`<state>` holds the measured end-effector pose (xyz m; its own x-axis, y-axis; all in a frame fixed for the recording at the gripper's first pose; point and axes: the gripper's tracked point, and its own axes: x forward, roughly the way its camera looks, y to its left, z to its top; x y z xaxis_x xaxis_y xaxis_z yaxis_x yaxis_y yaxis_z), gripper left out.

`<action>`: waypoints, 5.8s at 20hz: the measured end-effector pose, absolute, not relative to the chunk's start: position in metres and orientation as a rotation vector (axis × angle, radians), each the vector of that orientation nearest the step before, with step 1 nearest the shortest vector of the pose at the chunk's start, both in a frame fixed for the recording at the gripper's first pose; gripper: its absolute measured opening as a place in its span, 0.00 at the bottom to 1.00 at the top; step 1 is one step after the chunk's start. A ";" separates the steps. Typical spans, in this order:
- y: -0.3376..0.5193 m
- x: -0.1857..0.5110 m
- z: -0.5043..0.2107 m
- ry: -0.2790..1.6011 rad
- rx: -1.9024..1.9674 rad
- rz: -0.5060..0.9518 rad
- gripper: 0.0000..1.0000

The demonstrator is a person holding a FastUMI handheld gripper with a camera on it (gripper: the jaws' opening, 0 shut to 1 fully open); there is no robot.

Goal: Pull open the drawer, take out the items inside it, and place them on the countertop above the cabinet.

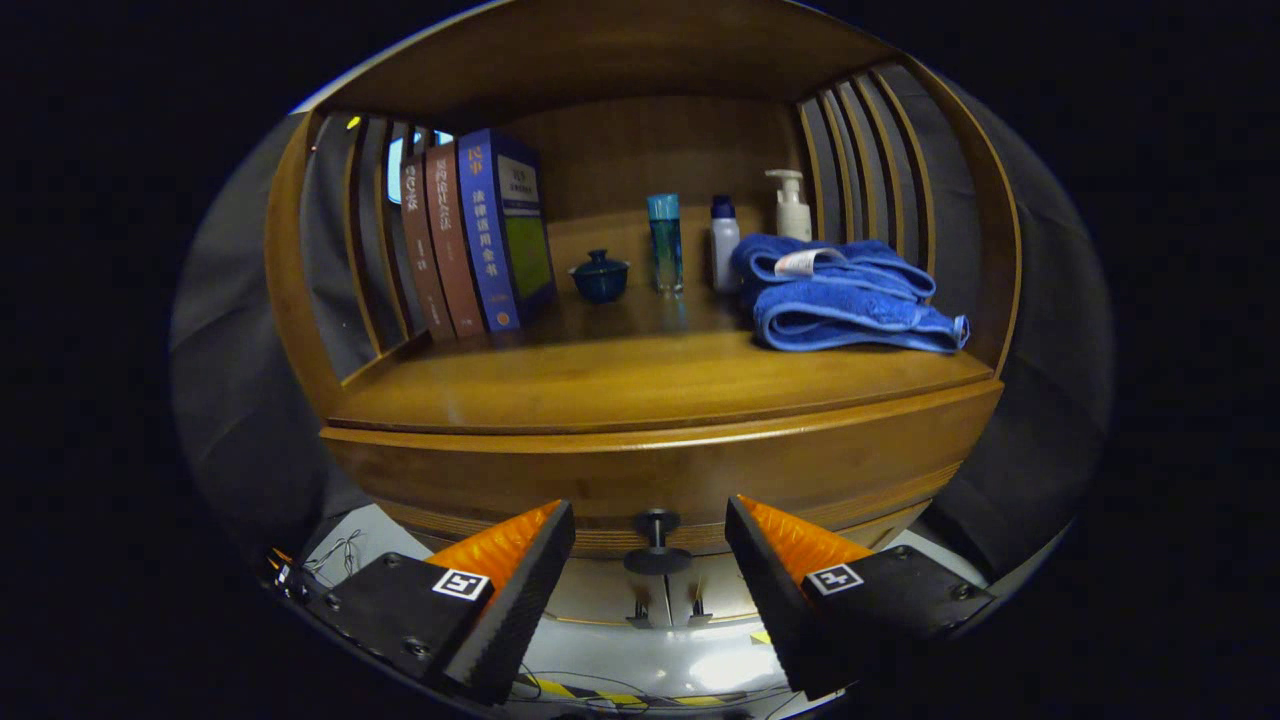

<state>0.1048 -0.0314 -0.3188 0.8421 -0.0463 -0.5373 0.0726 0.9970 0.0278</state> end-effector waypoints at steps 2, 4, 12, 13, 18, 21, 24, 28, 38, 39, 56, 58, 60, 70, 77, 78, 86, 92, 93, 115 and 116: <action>-0.034 0.108 -0.336 0.605 0.043 -0.075 0.98; -0.037 0.107 -0.349 0.644 0.044 -0.081 0.88; -0.035 0.110 -0.353 0.656 0.049 -0.066 0.34; -0.035 0.109 -0.353 0.662 0.040 -0.063 0.34; -0.037 0.102 -0.354 0.704 0.037 -0.062 0.34; -0.036 0.082 -0.352 0.723 0.043 -0.063 0.35; -0.035 0.052 -0.349 0.736 0.030 -0.061 0.35; -0.035 0.008 -0.345 0.763 0.047 -0.069 0.35; -0.036 -0.065 -0.346 0.844 0.047 -0.079 0.34; -0.036 -0.071 -0.348 0.852 0.048 -0.081 0.34; -0.042 -0.112 -0.306 0.848 0.099 -0.162 0.99; -0.035 -0.098 -0.269 0.769 0.110 -0.148 1.00; -0.026 -0.078 -0.243 0.710 0.116 -0.119 1.00; -0.015 0.064 -0.260 0.821 0.076 -0.097 1.00; -0.030 0.094 -0.336 1.131 0.038 -0.153 1.00; -0.031 0.095 -0.346 1.168 0.032 -0.158 1.00; -0.042 0.094 -0.387 1.352 0.057 -0.200 0.97; -0.044 0.098 -0.399 1.362 0.046 -0.191 0.71; -0.042 0.096 -0.390 1.361 0.040 -0.183 0.62; -0.026 0.128 -0.239 0.964 0.100 -0.010 0.42; -0.027 0.142 -0.239 0.951 0.098 -0.016 0.42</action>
<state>0.1420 -0.0274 -0.2389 0.5813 0.0296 -0.8132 0.0570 0.9954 0.0770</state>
